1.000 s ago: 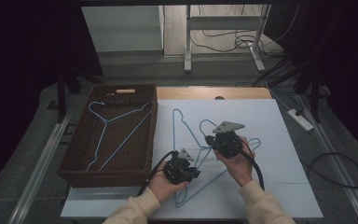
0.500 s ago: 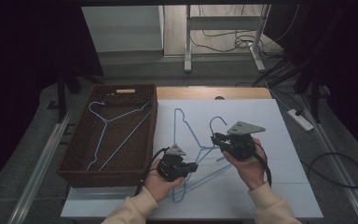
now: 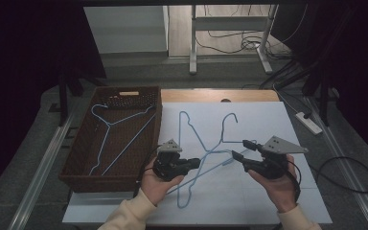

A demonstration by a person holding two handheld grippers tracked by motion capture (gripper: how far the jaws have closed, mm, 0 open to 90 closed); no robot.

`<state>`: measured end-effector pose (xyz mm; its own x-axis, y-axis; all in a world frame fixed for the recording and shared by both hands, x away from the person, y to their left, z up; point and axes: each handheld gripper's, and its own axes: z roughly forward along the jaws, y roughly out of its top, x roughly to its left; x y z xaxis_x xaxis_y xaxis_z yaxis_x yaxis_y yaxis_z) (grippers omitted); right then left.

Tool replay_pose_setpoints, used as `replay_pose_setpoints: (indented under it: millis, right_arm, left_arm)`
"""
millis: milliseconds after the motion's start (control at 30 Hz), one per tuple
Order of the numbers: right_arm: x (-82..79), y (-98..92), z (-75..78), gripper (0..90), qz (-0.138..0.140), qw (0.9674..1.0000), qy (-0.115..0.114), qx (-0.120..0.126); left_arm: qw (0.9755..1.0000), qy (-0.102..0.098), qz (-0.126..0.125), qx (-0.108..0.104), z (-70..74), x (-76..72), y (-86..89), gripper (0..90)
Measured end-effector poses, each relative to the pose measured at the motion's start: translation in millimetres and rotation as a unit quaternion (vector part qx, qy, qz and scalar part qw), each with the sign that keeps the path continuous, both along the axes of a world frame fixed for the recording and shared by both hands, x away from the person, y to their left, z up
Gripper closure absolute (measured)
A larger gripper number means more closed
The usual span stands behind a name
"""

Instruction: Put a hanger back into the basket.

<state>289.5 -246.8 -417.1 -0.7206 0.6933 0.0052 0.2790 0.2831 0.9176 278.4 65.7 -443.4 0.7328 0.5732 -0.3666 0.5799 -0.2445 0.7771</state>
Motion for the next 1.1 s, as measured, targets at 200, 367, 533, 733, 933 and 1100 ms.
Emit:
replay_pose_setpoints:
  millis: [200, 367, 533, 733, 933, 1100]
  right_arm:
    - [-0.4, -12.3, -10.3, 40.6, -0.011, 0.9999, 0.011, -0.005]
    - [4.2, -24.5, -20.9, 39.4, -0.028, 0.9993, 0.024, -0.009]
    - [8.0, -33.0, -32.0, 38.9, -0.041, 0.9984, 0.038, -0.013]
    - [10.8, -34.7, -38.0, 38.8, -0.047, 0.9976, 0.046, -0.02]
    - [13.1, -34.6, -42.6, 38.7, -0.05, 0.997, 0.053, -0.027]
    - [13.5, -35.3, -43.3, 38.7, -0.052, 0.9968, 0.054, -0.028]
  left_arm:
    - [0.9996, -0.002, 0.002, -0.029, 14.4, 1.3, 13.2, 87.2]
    - [0.9988, -0.015, 0.009, -0.045, 29.5, 2.4, 26.7, 87.2]
    - [0.9981, -0.026, 0.02, -0.051, 41.3, 3.7, 44.9, 87.3]
    - [0.9961, -0.042, 0.042, -0.065, 53.3, 4.0, 79.1, 87.2]
    - [0.993, -0.051, 0.071, -0.079, 58.1, 2.0, 120.7, 87.3]
    - [0.9899, -0.059, 0.088, -0.095, 59.0, -0.8, 148.3, 87.3]
